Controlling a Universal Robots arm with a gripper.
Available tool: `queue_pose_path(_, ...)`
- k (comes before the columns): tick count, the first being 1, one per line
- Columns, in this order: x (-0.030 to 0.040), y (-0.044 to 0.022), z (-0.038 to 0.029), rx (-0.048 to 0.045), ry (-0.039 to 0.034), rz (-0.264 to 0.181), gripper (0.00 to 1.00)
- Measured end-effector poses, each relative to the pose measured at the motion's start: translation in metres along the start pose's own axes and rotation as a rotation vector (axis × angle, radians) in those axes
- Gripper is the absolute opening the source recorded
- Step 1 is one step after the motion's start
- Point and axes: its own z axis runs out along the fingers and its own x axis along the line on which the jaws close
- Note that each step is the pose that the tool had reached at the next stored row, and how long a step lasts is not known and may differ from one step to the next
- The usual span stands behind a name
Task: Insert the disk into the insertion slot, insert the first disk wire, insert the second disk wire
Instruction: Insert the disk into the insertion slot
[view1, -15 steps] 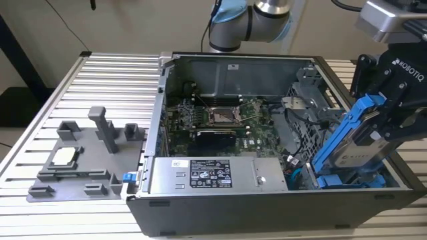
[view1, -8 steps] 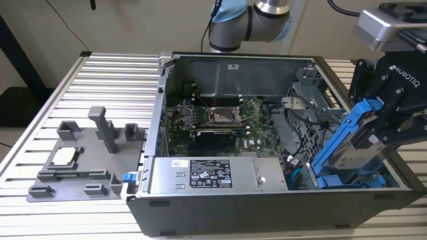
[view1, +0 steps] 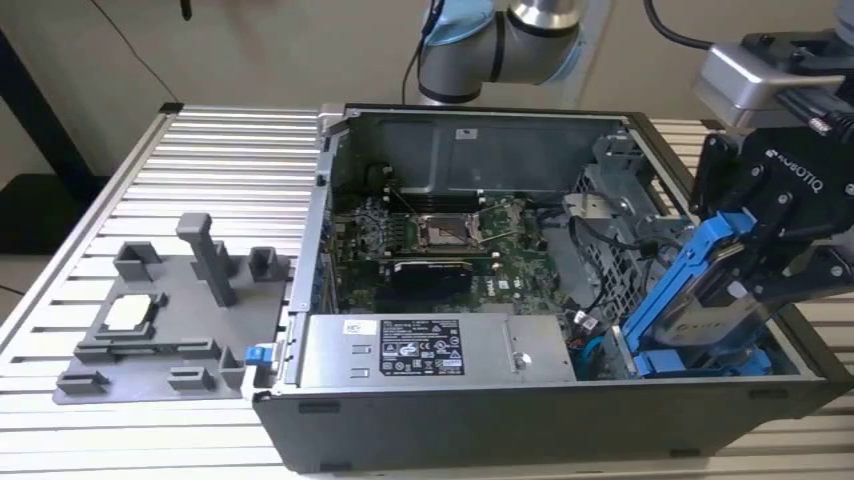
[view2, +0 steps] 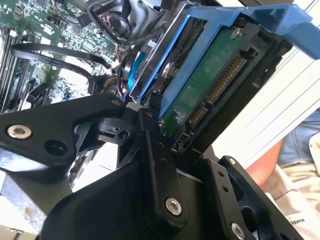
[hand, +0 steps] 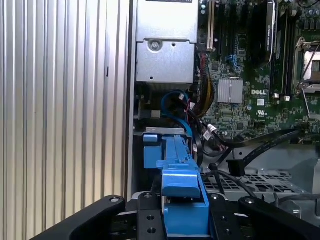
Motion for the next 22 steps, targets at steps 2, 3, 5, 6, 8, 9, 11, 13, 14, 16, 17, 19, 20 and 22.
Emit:
queue_pose_path(2,0.0000,-0.0001,0.0035,0.0000,-0.0003,0.000,0.33)
queue_pose_path(3,0.0000,-0.0001,0.0054,0.0000,-0.0008,0.000,0.33)
queue_pose_path(5,0.0000,-0.0002,0.0089,0.0001,-0.0025,0.000,0.33)
queue_pose_path(6,0.0000,-0.0002,0.0108,0.0002,-0.0035,0.000,0.33)
queue_pose_path(8,-0.0001,-0.0003,0.0145,0.0001,-0.0043,0.000,0.33)
queue_pose_path(9,-0.0002,-0.0003,0.0163,0.0002,-0.0044,0.000,0.33)
queue_pose_path(11,-0.0002,-0.0004,0.0199,0.0001,-0.0044,0.000,0.33)
queue_pose_path(13,-0.0002,-0.0004,0.0234,0.0001,-0.0044,0.000,0.33)
queue_pose_path(14,-0.0002,-0.0005,0.0253,0.0002,-0.0046,0.000,0.33)
queue_pose_path(16,-0.0002,-0.0005,0.0287,0.0002,-0.0045,0.000,0.33)
queue_pose_path(17,-0.0003,-0.0006,0.0300,0.0001,-0.0044,0.000,0.33)
queue_pose_path(19,-0.0003,-0.0006,0.0322,0.0002,-0.0029,0.000,0.33)
queue_pose_path(20,-0.0003,-0.0007,0.0335,0.0002,-0.0026,0.000,0.33)
queue_pose_path(22,-0.0003,-0.0008,0.0366,0.0002,-0.0033,0.000,0.33)
